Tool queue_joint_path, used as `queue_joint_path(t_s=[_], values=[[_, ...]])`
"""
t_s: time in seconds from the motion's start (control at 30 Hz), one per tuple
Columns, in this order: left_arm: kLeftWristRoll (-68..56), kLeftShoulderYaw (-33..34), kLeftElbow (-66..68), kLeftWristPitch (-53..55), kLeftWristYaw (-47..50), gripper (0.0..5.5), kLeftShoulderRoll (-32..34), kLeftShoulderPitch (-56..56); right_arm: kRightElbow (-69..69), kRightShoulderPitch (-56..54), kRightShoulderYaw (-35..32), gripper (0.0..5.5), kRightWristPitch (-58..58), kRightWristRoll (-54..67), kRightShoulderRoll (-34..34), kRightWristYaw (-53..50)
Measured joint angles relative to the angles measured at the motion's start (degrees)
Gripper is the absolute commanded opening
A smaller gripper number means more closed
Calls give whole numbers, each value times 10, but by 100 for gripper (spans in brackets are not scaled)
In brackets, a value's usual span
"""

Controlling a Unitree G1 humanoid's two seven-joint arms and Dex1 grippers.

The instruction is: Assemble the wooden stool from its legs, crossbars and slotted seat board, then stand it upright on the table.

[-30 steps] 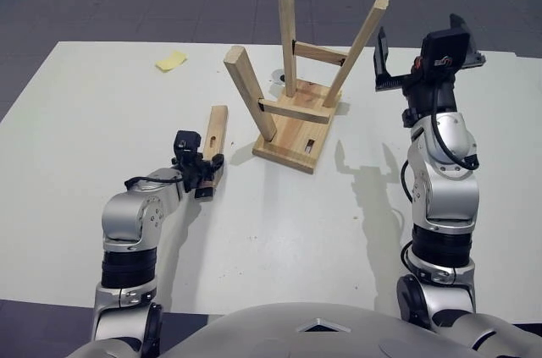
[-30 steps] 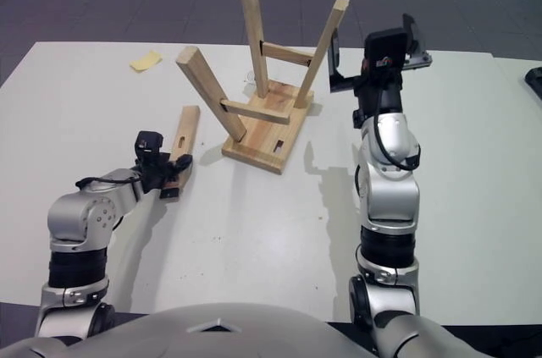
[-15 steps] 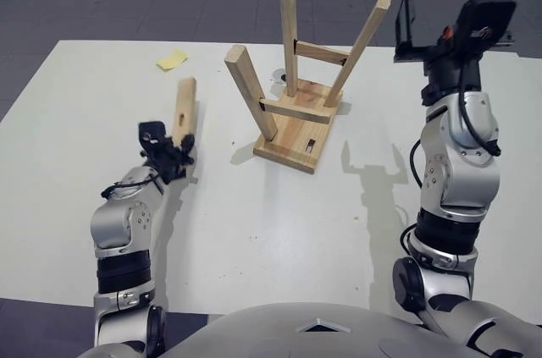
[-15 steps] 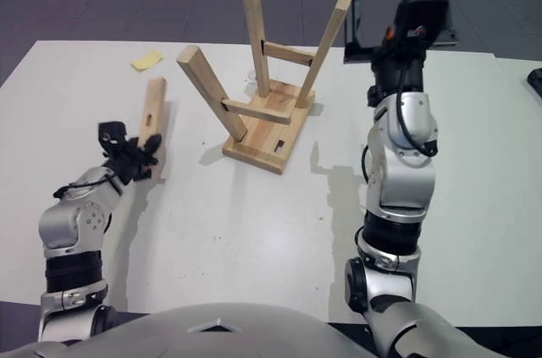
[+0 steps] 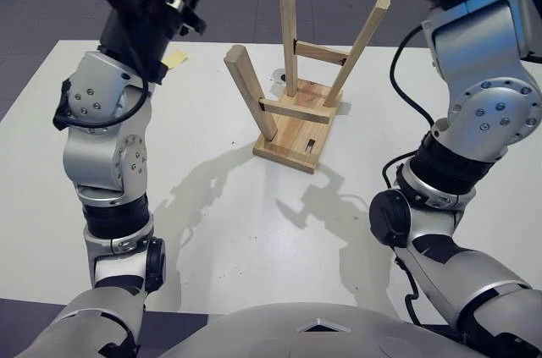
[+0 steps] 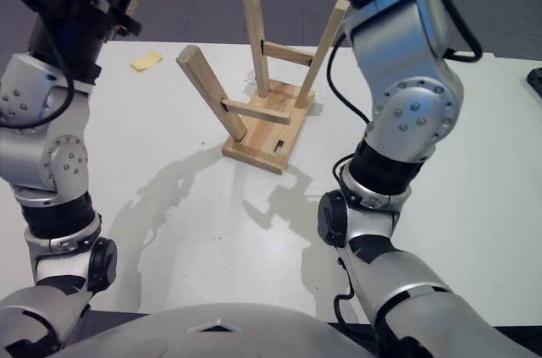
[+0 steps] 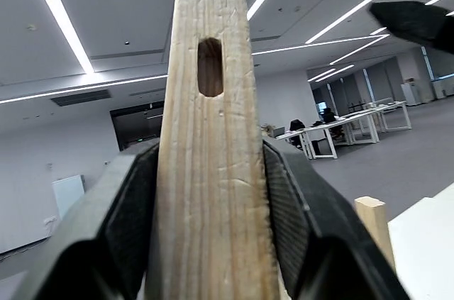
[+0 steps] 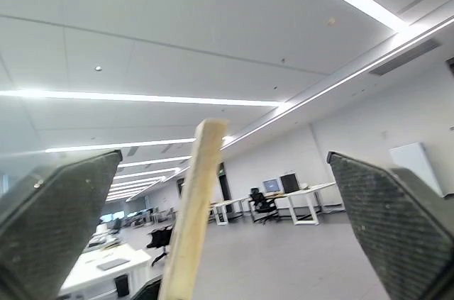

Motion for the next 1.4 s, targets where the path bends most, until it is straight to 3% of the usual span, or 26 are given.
queue_joint_path(t_s=[0.27, 0.6, 1.17, 1.3, 1.4], values=[[14, -53, -5, -15, -17, 206, -15, 2, 94, -49, 23, 540, -2, 10, -2, 26], [41, -66, -8, -29, -8, 206, -33, 28, 234, -105, -64, 379, 61, 162, -31, -11], [66, -81, 16, -46, -13, 206, -38, 38, 297, -115, -42, 115, 95, 162, -69, 44], [80, -86, 39, -70, -17, 206, -38, 36, 307, -117, -35, 102, 83, 140, -69, 62], [92, -97, 61, -93, -21, 271, -40, 23, 306, -110, -35, 102, 58, 116, -69, 79]])
